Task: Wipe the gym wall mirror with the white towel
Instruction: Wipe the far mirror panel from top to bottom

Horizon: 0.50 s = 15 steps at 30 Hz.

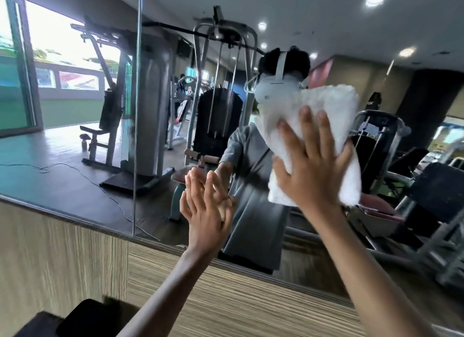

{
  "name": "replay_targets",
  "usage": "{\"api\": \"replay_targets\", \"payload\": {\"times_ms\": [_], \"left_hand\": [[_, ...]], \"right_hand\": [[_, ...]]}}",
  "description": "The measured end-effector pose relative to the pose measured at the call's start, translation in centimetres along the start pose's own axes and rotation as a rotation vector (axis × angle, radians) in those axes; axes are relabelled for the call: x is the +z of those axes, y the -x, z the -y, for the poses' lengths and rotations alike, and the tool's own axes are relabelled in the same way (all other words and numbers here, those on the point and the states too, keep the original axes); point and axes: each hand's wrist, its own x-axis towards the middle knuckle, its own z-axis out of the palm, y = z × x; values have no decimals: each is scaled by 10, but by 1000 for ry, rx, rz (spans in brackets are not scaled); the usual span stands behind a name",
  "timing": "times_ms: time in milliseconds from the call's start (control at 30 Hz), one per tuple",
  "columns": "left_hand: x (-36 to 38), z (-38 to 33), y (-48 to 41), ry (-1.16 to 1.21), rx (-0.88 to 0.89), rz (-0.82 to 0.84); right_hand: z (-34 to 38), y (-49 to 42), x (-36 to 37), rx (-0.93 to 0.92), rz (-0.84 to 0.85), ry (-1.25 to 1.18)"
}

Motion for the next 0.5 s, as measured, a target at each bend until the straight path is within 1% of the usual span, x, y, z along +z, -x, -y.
{"api": "replay_targets", "payload": {"times_ms": [33,67,133,200,267,367,433,500], "left_hand": [[1,0,1,-4,-2,-1],[1,-1,1,-4,-13,4],[2,-4,1,-2,-37,18],[3,-9,1,-3,-40,33],[6,-13,1,-10,-14,37],[10,-22,0,-43,20,29],[10,-30,-2,-64,76,26],[11,-40,-5,-98,136,9]], "right_hand": [[13,-2,2,18,-2,-18],[24,1,3,-6,10,-30],[33,21,7,-158,53,-30],[19,49,7,-327,96,-12],[-11,74,5,-386,111,8],[-62,90,-6,-324,124,42],[-84,70,-13,-204,94,60],[-85,35,-16,-39,48,53]]}}
